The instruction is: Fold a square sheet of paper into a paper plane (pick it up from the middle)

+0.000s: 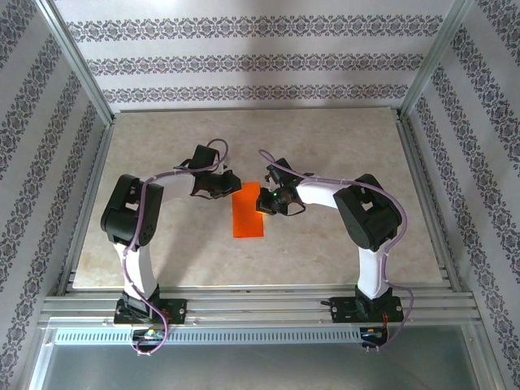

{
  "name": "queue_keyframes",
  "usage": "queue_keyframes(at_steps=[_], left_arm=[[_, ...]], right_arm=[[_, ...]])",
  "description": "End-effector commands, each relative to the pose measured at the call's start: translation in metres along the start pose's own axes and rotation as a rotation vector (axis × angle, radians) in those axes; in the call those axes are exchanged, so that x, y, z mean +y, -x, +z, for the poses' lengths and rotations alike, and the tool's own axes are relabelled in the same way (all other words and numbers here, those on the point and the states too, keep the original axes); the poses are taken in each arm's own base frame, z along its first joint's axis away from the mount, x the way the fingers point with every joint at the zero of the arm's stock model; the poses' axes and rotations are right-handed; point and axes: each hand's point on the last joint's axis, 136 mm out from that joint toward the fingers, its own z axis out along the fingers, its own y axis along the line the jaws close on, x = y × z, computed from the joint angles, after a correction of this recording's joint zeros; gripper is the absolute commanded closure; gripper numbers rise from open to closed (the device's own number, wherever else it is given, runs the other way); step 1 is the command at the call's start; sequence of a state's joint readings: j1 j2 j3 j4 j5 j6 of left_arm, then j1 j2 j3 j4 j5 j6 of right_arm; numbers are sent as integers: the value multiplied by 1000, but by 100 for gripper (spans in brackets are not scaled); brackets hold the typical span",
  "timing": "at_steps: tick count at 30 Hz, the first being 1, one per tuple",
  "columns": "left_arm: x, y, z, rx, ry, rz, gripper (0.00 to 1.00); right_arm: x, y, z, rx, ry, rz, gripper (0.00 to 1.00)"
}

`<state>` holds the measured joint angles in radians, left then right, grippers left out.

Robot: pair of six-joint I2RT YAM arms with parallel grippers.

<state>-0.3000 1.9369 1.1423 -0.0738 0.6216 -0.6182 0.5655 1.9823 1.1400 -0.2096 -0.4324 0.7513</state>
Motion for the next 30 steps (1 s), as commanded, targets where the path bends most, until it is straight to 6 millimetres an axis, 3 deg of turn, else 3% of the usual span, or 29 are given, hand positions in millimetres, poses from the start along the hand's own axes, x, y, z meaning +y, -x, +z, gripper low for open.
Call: queue_keyframes(at_steps=[1,8,14,18,22,26,30], left_arm=[[10,9,11,2,28,-32,86],[38,18,20,-9,133,-61,86],[73,24,13,-25,240,-65,86],[84,36,6,-26,268,-54,86],[81,55,-9,-52,303,-22,85],[63,70,-28,-98,305,7,85],[36,62,-44,-117,221,-10,85]], right_arm=[[-135,-72,21,197,-471,131,100],[-136,-74,22,202,-469,135,100],[-136,-75,22,206,-469,131,100],[-137,-75,21,204,-476,130,100],[-135,-73,21,191,-471,139,100],[-132,-70,19,167,-463,156,100],[-132,-68,14,116,-461,206,100]])
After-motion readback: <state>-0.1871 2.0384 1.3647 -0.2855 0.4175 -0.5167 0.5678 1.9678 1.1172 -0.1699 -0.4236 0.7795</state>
